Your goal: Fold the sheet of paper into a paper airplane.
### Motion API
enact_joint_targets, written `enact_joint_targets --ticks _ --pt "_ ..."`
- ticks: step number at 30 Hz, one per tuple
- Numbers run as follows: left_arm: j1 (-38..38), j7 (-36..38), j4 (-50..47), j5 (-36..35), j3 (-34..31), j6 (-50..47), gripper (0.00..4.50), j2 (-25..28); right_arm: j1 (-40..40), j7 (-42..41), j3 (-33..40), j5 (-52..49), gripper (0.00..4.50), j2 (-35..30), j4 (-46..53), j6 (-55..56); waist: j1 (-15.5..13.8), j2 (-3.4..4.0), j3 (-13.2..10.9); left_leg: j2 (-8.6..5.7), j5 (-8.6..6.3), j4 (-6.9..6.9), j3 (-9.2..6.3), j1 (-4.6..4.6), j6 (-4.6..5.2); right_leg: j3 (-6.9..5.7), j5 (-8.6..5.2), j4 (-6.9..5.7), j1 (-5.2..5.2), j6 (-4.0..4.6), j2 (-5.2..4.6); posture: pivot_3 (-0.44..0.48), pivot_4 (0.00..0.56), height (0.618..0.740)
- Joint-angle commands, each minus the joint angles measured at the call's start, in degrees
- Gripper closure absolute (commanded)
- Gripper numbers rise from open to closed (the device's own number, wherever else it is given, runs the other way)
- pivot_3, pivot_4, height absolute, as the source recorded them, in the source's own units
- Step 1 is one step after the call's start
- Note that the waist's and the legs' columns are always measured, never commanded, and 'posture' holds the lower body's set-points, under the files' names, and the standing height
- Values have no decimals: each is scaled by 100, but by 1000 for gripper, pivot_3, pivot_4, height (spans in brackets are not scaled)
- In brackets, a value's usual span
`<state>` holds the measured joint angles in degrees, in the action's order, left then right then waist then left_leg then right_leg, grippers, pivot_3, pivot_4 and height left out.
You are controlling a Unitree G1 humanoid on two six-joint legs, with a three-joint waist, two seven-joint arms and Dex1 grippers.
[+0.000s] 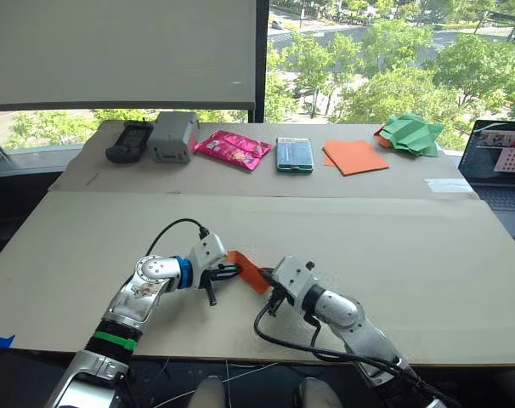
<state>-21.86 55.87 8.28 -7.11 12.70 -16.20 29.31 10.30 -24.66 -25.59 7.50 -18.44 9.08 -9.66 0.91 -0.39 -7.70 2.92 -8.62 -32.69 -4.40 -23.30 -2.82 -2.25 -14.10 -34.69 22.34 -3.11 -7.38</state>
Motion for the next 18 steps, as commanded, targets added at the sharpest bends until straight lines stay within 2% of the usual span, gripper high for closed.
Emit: enact_joint_targets --ticks 1,5,12,16,18 --pt "64 17 -165 -100 -97 -305 4355 81 294 52 -301 740 4425 -204 -34 827 0 -3 -2 0 0 0 0 1 0 0 0 0 0 0 0 0 150 702" --pt "224 -24 -624 -445 -386 -780 4355 149 643 10 -830 1824 4425 -673 -609 1602 10 -14 -9 0 0 0 0 3 0 0 0 -1 -1 0 0 0 150 702" --pt "819 34 -1634 -978 -964 -1538 4355 731 934 143 -946 2590 4425 -811 -1124 2170 14 -35 -18 1 1 1 0 15 1 0 0 -14 -7 0 0 0 150 702" --pt "609 10 -1699 -1275 -1229 -1778 4355 828 979 104 -957 2861 4425 -844 -1177 2294 -10 -45 -21 2 -1 1 -1 13 -2 0 -1 -9 -6 2 -1 0 150 702" --pt "231 -99 -1433 -1341 -1231 -1768 4355 611 951 45 -962 2909 4425 -830 -1184 2298 -28 -52 -23 1 -2 1 -1 12 -3 0 -1 -3 -7 2 -3 0 150 702"
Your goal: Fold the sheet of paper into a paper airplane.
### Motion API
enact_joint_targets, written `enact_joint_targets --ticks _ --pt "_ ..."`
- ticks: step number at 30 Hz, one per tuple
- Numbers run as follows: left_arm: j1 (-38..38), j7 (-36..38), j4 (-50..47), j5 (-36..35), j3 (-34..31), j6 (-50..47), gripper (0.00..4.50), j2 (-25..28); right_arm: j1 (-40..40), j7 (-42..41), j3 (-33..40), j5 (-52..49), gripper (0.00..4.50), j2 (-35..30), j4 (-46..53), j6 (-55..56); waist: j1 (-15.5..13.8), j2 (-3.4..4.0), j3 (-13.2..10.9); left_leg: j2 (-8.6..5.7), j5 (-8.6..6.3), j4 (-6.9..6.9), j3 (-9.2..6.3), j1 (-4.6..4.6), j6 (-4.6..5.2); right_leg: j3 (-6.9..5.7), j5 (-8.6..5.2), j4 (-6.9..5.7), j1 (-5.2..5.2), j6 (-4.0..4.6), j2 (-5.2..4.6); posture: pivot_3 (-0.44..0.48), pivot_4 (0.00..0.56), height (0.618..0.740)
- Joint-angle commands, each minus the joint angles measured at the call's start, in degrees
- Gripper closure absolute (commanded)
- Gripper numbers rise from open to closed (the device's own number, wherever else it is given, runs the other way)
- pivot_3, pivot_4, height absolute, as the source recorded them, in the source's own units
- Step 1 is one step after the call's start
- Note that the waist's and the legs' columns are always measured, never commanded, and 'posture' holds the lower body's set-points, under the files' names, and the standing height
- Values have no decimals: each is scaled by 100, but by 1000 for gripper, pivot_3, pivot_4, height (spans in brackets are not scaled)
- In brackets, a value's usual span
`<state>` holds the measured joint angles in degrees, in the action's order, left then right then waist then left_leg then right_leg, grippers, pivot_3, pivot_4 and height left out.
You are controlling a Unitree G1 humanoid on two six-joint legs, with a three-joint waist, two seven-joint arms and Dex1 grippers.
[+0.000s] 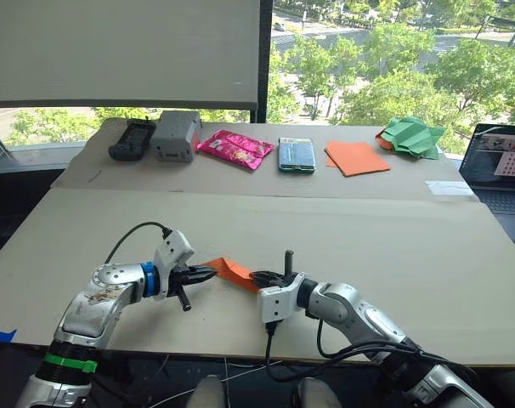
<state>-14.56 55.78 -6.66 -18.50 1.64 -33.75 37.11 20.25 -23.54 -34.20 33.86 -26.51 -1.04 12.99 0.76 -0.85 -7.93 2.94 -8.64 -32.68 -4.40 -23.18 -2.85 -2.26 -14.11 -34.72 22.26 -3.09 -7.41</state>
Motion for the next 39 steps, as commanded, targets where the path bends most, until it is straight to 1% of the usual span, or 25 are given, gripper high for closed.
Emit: enact_joint_targets --ticks 1,4,7,9,12,14,15,22,23,27,30,36,37,39 --pt "-647 -122 191 -196 -78 21 4355 -284 -50 -78 -98 298 4425 -12 -177 41 -11 -11 1 -1 0 0 0 -6 0 -3 0 3 0 0 0 0 150 702" --pt "-847 -186 466 -71 108 144 4355 -505 -52 -127 -86 332 4425 17 -186 59 7 -19 7 -2 1 -2 0 -5 0 -3 0 6 -7 -1 0 0 150 702" --pt "-955 -157 843 162 434 410 4355 -707 -16 -143 -101 405 4425 34 -205 89 32 -18 12 -6 6 -4 1 5 5 4 3 -6 -11 -4 0 0 150 702" --pt "-946 -84 969 265 588 551 4355 -713 4 -175 -94 414 4425 58 -202 98 13 -22 11 -6 32 -5 1 15 47 5 4 -28 -13 -6 2 0 150 702" --pt "-860 18 1022 371 712 706 4355 -626 24 -216 -70 400 3589 70 -183 105 15 -21 10 1 33 2 -1 17 49 4 2 -30 -10 -2 10 0 150 702" --pt "-837 53 1025 378 735 750 4355 -596 32 -250 -48 362 2936 75 -176 98 17 -17 10 0 24 1 -1 16 34 6 2 -27 -8 -2 9 0 150 702" --pt "-837 57 1020 371 735 757 4355 -592 32 -264 -37 345 2574 78 -180 97 12 -18 10 0 7 0 -1 17 7 6 2 -25 -10 -2 8 0 150 702" --pt "-691 95 938 474 784 858 4355 -473 38 -472 114 139 148 184 -120 6 9 -17 11 -1 5 0 -1 16 5 5 1 -23 -11 -1 6 0 150 702" --pt "-641 77 958 517 812 911 4355 -472 9 -626 162 3 32 178 -16 -60 11 -14 12 -1 5 0 -1 16 5 6 1 -24 -11 -1 6 0 150 702" --pt "-552 28 1009 600 868 1026 4355 -527 -105 -1116 320 -412 32 141 353 -266 -5 -13 13 -1 7 0 0 17 8 6 2 -28 -13 -2 6 0 150 702" --pt "-513 -14 1090 645 904 1092 4355 -591 -251 -1658 418 -829 32 -9 797 -457 -56 -10 15 -2 20 -1 1 10 28 4 1 -25 -14 -1 6 0 150 702" --pt "-499 -11 1119 696 907 1112 4355 -606 -591 -2254 616 -1267 32 -406 1422 -720 -78 -10 15 -2 6 -3 3 10 6 5 0 -21 -14 -1 6 0 150 702" --pt "-498 -10 1129 703 903 1116 4355 -605 -666 -2381 705 -1466 32 -448 1589 -899 -82 -10 15 -2 6 -3 3 9 6 5 0 -21 -13 -1 6 0 150 702" --pt "-491 -4 1168 741 915 1150 4355 -597 -713 -2563 1029 -2252 32 -205 2000 -1745 -90 -11 14 -1 5 -3 3 9 5 4 0 -20 -13 -1 5 0 150 702"
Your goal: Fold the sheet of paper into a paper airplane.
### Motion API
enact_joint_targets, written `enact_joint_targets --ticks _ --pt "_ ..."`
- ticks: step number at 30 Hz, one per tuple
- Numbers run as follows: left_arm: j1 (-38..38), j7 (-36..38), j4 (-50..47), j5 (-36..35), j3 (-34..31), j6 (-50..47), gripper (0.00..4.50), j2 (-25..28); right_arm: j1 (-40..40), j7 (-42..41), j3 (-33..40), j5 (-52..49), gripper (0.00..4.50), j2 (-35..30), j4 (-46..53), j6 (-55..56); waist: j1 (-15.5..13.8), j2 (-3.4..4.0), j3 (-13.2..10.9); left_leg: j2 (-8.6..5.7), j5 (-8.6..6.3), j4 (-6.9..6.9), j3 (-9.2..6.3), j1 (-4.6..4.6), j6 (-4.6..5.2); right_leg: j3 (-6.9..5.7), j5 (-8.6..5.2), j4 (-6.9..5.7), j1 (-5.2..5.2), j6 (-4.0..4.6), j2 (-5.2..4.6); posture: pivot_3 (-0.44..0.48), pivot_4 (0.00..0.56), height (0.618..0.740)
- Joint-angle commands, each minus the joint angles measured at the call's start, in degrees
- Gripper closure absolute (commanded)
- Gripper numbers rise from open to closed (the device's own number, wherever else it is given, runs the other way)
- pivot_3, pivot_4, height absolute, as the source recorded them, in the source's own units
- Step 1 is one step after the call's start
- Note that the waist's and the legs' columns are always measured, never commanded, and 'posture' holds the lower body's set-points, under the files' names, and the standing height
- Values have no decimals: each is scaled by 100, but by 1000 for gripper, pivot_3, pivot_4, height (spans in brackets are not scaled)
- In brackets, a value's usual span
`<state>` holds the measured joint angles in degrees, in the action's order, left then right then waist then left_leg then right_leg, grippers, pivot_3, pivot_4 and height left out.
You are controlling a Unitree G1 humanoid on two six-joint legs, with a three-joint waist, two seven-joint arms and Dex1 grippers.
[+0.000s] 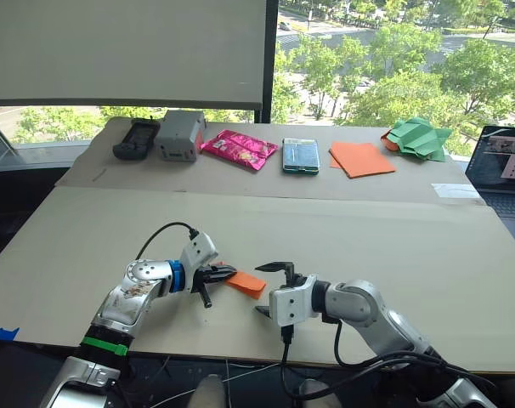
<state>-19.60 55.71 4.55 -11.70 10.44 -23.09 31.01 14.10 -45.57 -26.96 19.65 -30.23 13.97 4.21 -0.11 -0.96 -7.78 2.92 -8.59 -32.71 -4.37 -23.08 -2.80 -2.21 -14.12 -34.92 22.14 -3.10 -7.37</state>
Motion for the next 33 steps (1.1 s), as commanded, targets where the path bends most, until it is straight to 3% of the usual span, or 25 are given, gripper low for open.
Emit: enact_joint_targets --ticks 1,2,6,14,16,26,33 --pt "21 7 62 80 42 103 4355 16 -94 -410 414 -1087 32 273 636 -1174 -3 -2 -1 0 0 0 0 -1 0 0 0 0 1 0 0 0 150 702" --pt "42 10 75 108 62 135 4355 24 -9 -427 508 -1301 32 425 733 -1579 -2 -1 -2 1 0 0 0 -2 0 0 0 -1 1 0 0 0 150 702" --pt "100 9 64 121 77 163 4355 15 456 -297 672 -1767 1225 1010 770 -2959 32 6 -4 1 0 0 -1 -1 0 -1 1 -7 6 0 0 0 150 702" --pt "96 -7 67 134 89 164 4355 7 1135 113 196 -1435 4041 1354 -367 -3640 -3 11 -1 -1 1 -1 0 -6 1 -2 1 -6 7 0 0 0 150 702" --pt "97 -12 57 133 84 162 4355 14 1207 207 128 -1411 4481 1446 -653 -3614 -1 13 0 -1 1 0 0 -6 1 -2 1 -8 7 0 0 0 150 702" --pt "126 -25 16 142 78 149 4355 44 1219 257 -89 -1378 4481 1565 -1029 -3592 26 17 0 -1 1 0 -1 -6 2 -2 2 -9 8 -1 0 0 150 702" --pt "167 -17 -45 180 112 149 4355 76 1216 336 -369 -1137 4481 1412 -1420 -4261 52 43 34 -1 1 -1 -1 -1 1 -2 1 -11 5 -1 0 0 150 702"
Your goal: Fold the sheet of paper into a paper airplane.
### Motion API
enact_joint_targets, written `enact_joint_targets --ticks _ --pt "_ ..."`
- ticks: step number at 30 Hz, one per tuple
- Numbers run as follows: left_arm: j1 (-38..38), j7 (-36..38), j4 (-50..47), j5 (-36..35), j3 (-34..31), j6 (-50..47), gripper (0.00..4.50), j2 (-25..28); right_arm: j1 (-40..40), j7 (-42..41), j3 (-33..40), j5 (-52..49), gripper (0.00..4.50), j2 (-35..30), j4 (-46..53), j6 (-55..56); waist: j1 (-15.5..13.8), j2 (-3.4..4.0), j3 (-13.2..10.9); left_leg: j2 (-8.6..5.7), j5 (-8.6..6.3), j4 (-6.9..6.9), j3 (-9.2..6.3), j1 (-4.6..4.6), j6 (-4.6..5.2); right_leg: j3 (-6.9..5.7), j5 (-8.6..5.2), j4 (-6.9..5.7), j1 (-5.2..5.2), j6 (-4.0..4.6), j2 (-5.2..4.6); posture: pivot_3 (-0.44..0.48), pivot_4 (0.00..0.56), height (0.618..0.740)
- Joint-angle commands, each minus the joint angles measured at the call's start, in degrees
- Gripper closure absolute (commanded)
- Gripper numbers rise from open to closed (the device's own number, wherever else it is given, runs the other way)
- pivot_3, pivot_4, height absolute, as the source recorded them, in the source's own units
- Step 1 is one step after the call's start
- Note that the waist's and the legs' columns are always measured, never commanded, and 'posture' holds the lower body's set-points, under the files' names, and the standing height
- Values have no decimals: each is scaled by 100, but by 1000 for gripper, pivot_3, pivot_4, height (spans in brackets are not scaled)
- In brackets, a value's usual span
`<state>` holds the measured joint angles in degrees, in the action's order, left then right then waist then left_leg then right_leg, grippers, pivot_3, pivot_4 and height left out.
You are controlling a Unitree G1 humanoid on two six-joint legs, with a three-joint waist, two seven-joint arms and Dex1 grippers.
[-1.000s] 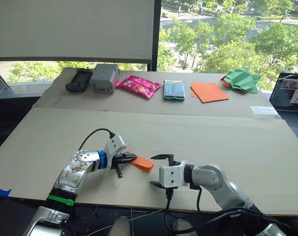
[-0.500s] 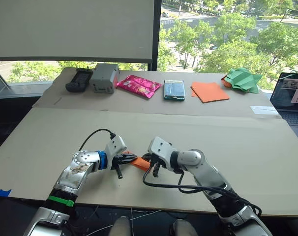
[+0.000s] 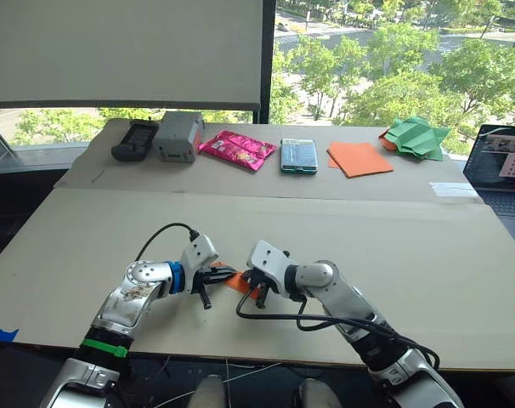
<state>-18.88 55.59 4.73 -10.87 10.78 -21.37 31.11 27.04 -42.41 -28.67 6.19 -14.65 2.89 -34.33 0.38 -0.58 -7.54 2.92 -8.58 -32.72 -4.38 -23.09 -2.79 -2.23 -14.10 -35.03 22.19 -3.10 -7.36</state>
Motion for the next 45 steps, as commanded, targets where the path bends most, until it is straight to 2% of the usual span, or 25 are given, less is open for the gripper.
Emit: enact_joint_targets --ticks 1,12,32,40,45 --pt "100 -4 -68 99 77 -25 4355 67 -96 13 -196 170 4481 -156 -320 -509 4 11 23 0 0 0 0 0 0 0 0 0 0 0 0 0 150 702" --pt "115 -17 -19 249 181 37 4355 146 -616 -102 -251 -24 4481 -553 3 -1017 -58 36 82 -2 -1 -5 0 -1 -1 1 -1 2 -4 1 -1 0 150 702" --pt "188 37 -12 294 245 90 4355 161 -1538 63 -72 -199 4481 -1304 1075 -1549 -111 22 128 -5 -5 -6 3 -2 -7 0 -11 13 -5 -2 -10 0 150 702" --pt "136 38 13 301 277 93 4355 123 -1398 259 608 -496 4481 -1263 2107 -1217 -123 15 97 -6 -5 -6 3 -14 -9 -1 -11 19 0 -2 -12 0 150 702" --pt "127 46 37 315 281 108 4355 123 -1056 423 968 -785 4481 -988 2420 -1158 -102 23 48 -7 -5 -6 3 -20 -9 -2 -11 25 6 -3 -12 0 150 702"
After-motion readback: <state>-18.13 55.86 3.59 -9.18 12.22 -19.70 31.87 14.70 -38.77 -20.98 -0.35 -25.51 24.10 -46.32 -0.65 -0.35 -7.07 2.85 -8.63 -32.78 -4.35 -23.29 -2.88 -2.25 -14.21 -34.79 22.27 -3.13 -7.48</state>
